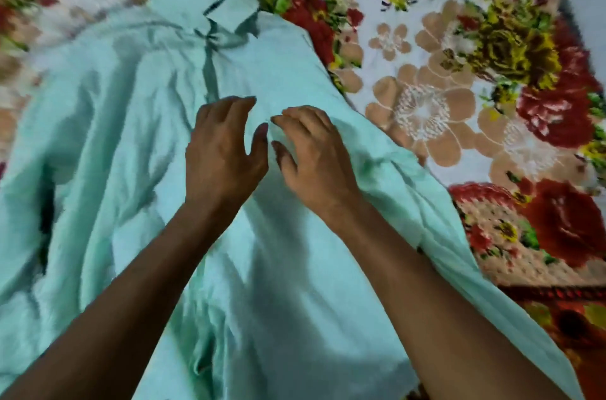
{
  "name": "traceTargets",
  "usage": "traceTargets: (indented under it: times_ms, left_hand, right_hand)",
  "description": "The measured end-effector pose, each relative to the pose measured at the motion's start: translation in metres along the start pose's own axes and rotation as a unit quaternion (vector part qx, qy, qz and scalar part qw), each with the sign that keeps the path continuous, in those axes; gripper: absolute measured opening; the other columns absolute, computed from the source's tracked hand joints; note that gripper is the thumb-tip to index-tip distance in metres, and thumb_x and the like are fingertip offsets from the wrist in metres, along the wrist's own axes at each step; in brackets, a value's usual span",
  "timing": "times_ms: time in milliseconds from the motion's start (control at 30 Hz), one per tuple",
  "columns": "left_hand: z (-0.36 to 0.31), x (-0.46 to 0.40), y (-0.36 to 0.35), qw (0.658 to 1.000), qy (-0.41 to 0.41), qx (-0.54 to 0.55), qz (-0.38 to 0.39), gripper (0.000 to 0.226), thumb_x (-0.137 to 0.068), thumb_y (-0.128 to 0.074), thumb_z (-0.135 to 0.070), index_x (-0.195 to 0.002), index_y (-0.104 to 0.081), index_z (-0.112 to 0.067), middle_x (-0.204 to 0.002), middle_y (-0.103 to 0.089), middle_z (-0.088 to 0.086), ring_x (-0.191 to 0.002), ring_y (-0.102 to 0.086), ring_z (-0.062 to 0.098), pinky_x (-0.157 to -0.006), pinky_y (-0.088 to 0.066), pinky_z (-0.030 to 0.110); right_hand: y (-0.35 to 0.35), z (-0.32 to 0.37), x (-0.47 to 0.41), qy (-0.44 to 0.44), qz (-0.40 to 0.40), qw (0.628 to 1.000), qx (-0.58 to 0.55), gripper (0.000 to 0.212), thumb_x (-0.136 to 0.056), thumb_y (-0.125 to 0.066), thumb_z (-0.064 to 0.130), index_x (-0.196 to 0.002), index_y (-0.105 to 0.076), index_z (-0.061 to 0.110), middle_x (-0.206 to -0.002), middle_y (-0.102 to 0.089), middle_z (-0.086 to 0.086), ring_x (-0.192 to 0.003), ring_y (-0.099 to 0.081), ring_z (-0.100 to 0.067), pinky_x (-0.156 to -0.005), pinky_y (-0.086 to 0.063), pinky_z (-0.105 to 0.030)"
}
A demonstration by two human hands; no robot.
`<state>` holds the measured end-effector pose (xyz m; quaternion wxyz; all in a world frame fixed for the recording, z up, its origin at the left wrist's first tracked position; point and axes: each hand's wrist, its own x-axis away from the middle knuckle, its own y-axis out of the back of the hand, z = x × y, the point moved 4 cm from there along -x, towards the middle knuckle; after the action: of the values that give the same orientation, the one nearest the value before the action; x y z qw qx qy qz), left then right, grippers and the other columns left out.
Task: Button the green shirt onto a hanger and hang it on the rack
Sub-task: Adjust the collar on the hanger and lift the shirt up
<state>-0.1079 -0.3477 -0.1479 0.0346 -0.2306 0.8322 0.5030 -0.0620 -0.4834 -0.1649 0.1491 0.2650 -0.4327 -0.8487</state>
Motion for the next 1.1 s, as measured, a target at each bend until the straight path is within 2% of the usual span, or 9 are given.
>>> traceTargets:
  times_ms: [133, 267, 400, 533, 633, 700, 800, 967, 1100]
  left_hand:
    - [0.048, -0.053, -0.011, 0.999, -0.022, -0.050, 0.004, 0.043, -0.097, -0.057, -0.034, -0.131, -0.062, -0.006, -0.128, -0.065, 0.015, -0.121, -0.056, 0.037, -0.098, -0.049, 0.046]
    - [0.113, -0.127, -0.006, 0.996, 0.000, -0.084, -0.001, 0.054, -0.100, -0.051, -0.042, -0.138, -0.056, -0.003, -0.140, -0.058, 0.020, -0.132, -0.050, 0.039, -0.111, -0.040, 0.046]
    - [0.158, -0.167, -0.024, 0.992, 0.000, -0.114, 0.051, 0.073, -0.101, -0.036, -0.055, -0.156, -0.034, -0.008, -0.163, -0.032, 0.019, -0.152, -0.027, 0.036, -0.125, -0.020, 0.046]
    - [0.184, -0.178, -0.036, 0.991, 0.044, -0.110, 0.058, 0.078, -0.100, -0.030, -0.063, -0.163, -0.018, -0.018, -0.171, -0.011, 0.011, -0.158, -0.007, 0.028, -0.128, -0.009, 0.047]
    - [0.191, -0.169, -0.042, 0.987, 0.066, -0.122, 0.080, 0.079, -0.099, -0.026, -0.066, -0.163, -0.014, -0.021, -0.172, -0.006, 0.007, -0.159, 0.000, 0.023, -0.127, -0.008, 0.048]
    - [0.193, -0.173, -0.042, 0.985, 0.075, -0.126, 0.086, 0.079, -0.099, -0.025, -0.066, -0.164, -0.011, -0.023, -0.172, -0.003, 0.005, -0.159, 0.003, 0.021, -0.127, -0.007, 0.048]
    - [0.194, -0.190, -0.037, 0.986, 0.085, -0.122, 0.080, 0.078, -0.099, -0.028, -0.064, -0.164, -0.009, -0.025, -0.172, -0.002, 0.003, -0.159, 0.004, 0.020, -0.127, -0.008, 0.050]
    - [0.201, -0.185, -0.039, 0.980, 0.142, -0.114, 0.076, 0.080, -0.097, -0.034, -0.063, -0.163, -0.014, -0.025, -0.172, -0.005, 0.003, -0.159, 0.002, 0.021, -0.126, -0.010, 0.051]
    - [0.206, -0.195, -0.038, 0.977, 0.161, -0.123, 0.071, 0.080, -0.096, -0.034, -0.064, -0.164, -0.012, -0.026, -0.172, -0.002, 0.004, -0.159, 0.002, 0.022, -0.127, -0.009, 0.050]
  right_hand:
    - [-0.034, 0.009, -0.054, 0.009, 0.013, 1.000, -0.002, 0.035, -0.092, -0.065, 0.015, -0.125, -0.068, 0.004, -0.125, -0.066, -0.013, -0.123, -0.057, -0.030, -0.105, -0.049, -0.043]
    - [-0.068, 0.037, -0.134, 0.030, 0.036, 0.999, -0.018, 0.033, -0.094, -0.062, 0.016, -0.125, -0.066, 0.005, -0.125, -0.064, -0.012, -0.123, -0.055, -0.029, -0.106, -0.047, -0.039]
    - [-0.092, 0.043, -0.205, 0.041, 0.028, 0.998, -0.030, 0.027, -0.097, -0.057, 0.011, -0.122, -0.066, 0.004, -0.121, -0.065, -0.012, -0.118, -0.056, -0.028, -0.103, -0.047, -0.038]
    - [-0.115, 0.028, -0.277, 0.009, 0.019, 0.999, -0.033, 0.030, -0.100, -0.049, 0.004, -0.126, -0.065, 0.003, -0.125, -0.064, -0.014, -0.120, -0.056, -0.032, -0.102, -0.046, -0.039]
    - [-0.145, 0.014, -0.318, -0.023, 0.106, 0.994, -0.004, 0.039, -0.101, -0.050, 0.003, -0.139, -0.057, 0.005, -0.137, -0.058, -0.015, -0.128, -0.051, -0.034, -0.108, -0.043, -0.043]
    - [-0.158, 0.007, -0.348, -0.048, 0.166, 0.985, -0.001, 0.041, -0.104, -0.053, 0.017, -0.144, -0.052, 0.009, -0.138, -0.056, -0.016, -0.129, -0.051, -0.037, -0.107, -0.043, -0.049]
    - [-0.168, 0.006, -0.389, -0.044, 0.212, 0.976, 0.008, 0.037, -0.101, -0.062, 0.029, -0.133, -0.063, 0.011, -0.122, -0.063, -0.017, -0.112, -0.060, -0.038, -0.100, -0.048, -0.049]
    - [-0.179, -0.004, -0.402, -0.046, 0.208, 0.977, -0.007, 0.019, -0.098, -0.066, 0.024, -0.099, -0.076, 0.008, -0.095, -0.073, -0.012, -0.093, -0.066, -0.031, -0.082, -0.054, -0.042]
    - [-0.162, -0.025, -0.410, -0.044, 0.176, 0.983, 0.004, 0.020, -0.097, -0.065, 0.024, -0.098, -0.077, 0.007, -0.097, -0.071, -0.013, -0.092, -0.065, -0.031, -0.081, -0.054, -0.042]
